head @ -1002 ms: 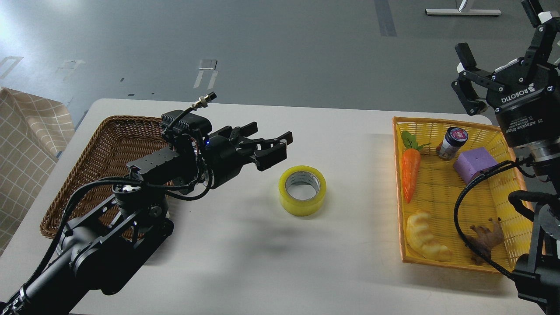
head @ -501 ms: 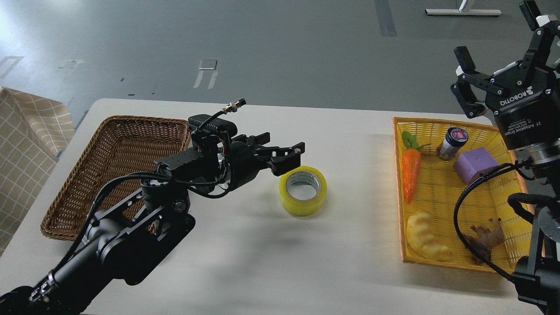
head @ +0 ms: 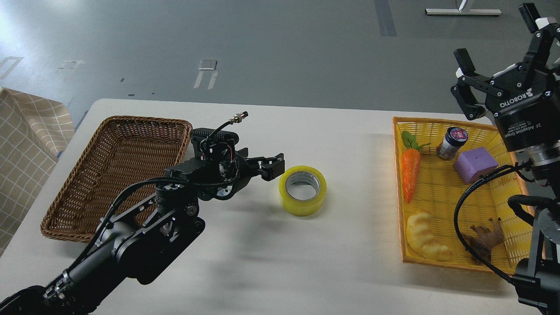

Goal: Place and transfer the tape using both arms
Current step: 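Grasp the tape roll's rim with the left gripper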

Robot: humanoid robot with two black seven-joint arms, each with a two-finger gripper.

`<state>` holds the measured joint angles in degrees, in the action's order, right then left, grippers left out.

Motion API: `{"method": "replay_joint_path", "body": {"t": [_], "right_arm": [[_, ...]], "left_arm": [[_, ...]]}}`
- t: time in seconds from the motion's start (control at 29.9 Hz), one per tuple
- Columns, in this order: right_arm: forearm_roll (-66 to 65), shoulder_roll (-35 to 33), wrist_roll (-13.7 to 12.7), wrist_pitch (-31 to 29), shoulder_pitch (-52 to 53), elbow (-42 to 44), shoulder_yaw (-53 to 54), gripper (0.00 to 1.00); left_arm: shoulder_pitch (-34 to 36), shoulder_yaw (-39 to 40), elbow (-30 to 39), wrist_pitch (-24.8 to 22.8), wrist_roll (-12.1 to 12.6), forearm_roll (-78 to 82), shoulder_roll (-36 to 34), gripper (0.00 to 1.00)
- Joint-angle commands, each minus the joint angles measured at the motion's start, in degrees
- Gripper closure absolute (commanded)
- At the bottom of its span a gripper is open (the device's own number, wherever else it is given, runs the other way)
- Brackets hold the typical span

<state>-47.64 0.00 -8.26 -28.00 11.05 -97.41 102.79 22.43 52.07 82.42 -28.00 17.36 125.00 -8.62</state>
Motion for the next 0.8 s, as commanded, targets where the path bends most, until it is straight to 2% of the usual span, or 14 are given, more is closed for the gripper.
{"method": "replay_joint_path", "body": {"t": [0.0,0.1,0.4,0.77], "right_arm": [[0.0,0.0,0.0,0.0,-0.6,0.1,0.0,0.0],[0.0,0.0,0.0,0.0,-0.9,0.2,0.0,0.0],[0.0,0.0,0.0,0.0,-1.4,0.4,0.0,0.0],[0.0,0.0,0.0,0.0,-1.2,0.4,0.0,0.0]], "left_arm": [[0.5,-0.1,-0.1,0.0,2.0,0.0,1.6,0.01],[0.4,0.0,-0.3,0.0,3.3,-0.4,1.7,0.01],[1.5,0.0,-4.2,0.0,3.7,-2.5,7.7,0.01],[2.0,-0.3,-4.4,0.0,3.9,-2.6,8.0,0.01]]}}
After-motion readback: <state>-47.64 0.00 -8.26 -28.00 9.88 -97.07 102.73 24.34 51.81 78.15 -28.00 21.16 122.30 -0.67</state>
